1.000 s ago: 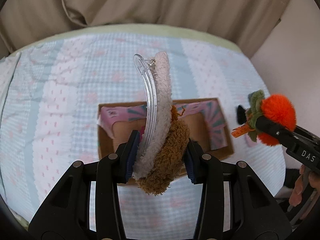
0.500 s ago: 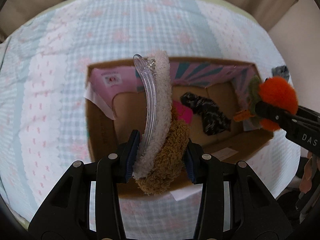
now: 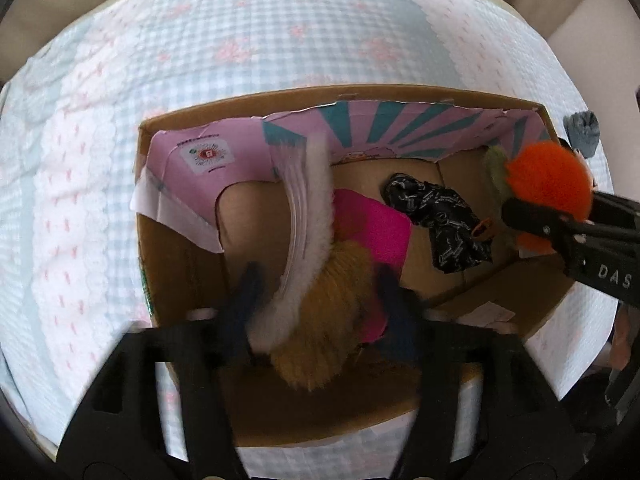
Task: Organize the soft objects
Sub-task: 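Open both tools to release the headband and pompom into the box, then move both tools toward the pink cloth and pink fluffy item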
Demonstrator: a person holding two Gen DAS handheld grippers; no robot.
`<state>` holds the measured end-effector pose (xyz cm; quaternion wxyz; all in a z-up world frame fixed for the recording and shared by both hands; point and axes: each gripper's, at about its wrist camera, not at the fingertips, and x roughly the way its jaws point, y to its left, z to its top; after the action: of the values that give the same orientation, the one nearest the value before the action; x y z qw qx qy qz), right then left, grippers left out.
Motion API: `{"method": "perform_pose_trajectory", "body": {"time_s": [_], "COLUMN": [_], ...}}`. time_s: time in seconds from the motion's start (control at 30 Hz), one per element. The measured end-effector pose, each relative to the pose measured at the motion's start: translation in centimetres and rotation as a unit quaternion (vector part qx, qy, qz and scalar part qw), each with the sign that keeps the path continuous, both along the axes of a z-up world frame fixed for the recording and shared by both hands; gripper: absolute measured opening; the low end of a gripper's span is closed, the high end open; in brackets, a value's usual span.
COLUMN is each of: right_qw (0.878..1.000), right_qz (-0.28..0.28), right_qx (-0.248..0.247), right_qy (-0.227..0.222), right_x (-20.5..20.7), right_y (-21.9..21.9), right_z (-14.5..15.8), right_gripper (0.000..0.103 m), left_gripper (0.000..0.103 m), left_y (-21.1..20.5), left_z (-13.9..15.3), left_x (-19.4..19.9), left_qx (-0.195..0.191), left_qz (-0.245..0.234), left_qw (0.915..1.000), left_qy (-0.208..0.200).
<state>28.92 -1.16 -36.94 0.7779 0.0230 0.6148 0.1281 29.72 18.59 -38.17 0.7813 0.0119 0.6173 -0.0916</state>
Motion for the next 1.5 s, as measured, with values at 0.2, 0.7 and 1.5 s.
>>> {"method": "perform_pose_trajectory", "body": {"time_s": [0.2,0.7,1.5], "right_qw": [1.000,0.999,0.985], "right_qz": [-0.006,-0.007,-0.061], "right_qx": [0.014,0.024,0.017], "right_qy": [-0.018,-0.048,-0.161], "right_x": [0.4,-2.0,-14.3], "right_y": [0.0,0.1,-6.9], "right_z": [0.3,3.9,18.1], "right_gripper": [0.102,0.103,0.103], "left_gripper": [0.103,0.103,0.103], "left_y": [-0.2,0.6,-4.1], "left_z": [1.0,5.2,19.0], "left_x": [-0.7,-3.9,-15.8], "left_qx": [0.012,0.010,-0.020], "left_qz": [-0.001,0.011,0.037], "left_qw": [0.9998,0.9985,0.9884], "left_qy": [-0.019,-0.052,-0.146]}}
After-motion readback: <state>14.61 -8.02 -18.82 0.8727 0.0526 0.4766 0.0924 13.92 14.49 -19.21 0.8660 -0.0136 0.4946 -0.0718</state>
